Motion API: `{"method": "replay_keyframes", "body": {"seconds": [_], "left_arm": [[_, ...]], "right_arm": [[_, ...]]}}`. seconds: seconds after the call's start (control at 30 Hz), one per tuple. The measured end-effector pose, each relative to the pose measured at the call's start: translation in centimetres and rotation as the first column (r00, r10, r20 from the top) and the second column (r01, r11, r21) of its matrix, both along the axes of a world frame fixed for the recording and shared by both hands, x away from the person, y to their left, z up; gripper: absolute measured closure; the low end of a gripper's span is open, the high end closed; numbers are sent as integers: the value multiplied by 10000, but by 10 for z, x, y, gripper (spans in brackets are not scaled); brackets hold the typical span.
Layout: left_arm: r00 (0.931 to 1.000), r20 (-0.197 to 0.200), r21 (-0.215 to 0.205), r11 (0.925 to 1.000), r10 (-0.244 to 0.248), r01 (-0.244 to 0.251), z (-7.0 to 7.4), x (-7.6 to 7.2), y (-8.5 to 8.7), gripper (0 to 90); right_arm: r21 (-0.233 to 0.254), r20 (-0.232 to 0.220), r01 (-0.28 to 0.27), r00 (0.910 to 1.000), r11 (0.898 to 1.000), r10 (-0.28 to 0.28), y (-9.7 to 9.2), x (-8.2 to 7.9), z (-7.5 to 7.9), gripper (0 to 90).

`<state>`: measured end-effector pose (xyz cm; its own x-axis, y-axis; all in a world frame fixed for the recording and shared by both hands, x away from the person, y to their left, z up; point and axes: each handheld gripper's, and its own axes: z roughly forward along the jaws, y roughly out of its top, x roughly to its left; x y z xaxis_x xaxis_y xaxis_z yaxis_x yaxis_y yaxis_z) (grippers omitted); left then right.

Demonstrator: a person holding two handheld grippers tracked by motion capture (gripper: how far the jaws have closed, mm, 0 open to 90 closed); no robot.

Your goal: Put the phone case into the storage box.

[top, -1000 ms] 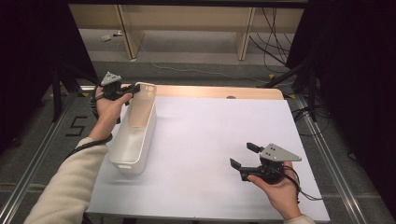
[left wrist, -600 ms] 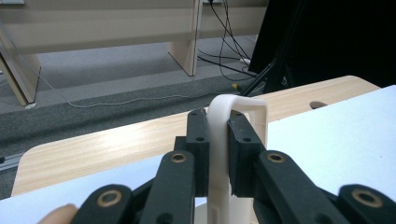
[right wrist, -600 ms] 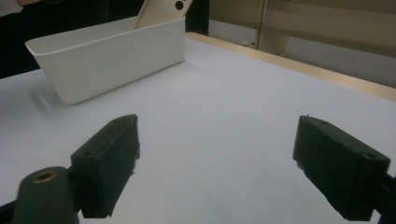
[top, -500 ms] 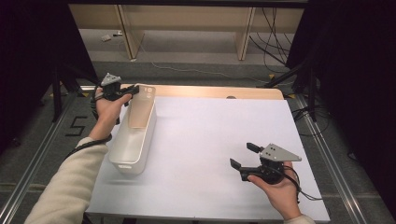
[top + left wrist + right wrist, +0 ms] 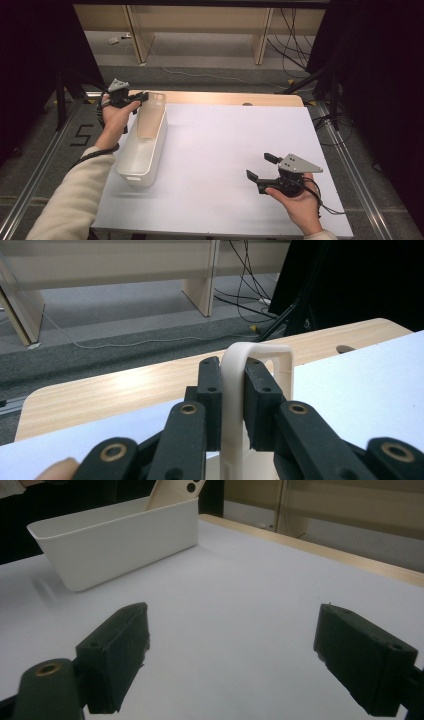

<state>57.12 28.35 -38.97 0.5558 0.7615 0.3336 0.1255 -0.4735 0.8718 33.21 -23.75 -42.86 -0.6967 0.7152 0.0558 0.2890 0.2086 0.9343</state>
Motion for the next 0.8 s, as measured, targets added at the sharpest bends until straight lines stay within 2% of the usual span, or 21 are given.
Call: {"method": "replay_keyframes", "body": {"seconds": [0.27,0.4,0.63,0.8], "left_arm": [[9996,-226,177,9997,184,-180,-2,0,-1,759],[9989,-348,303,9991,301,-291,-1,0,-3,748],[9969,-578,538,9973,532,-501,-1,1,-6,720],[9956,-692,679,9960,630,-583,-1,3,-4,634]], "right_arm": [[-48,-101,37,9999,10000,-38,0,-1,1,158],[26,41,-14,10000,10000,14,0,0,-1,158],[-55,-95,47,9999,10000,-48,0,-1,0,158],[-89,-102,46,9999,9999,-47,0,0,0,159]]}}
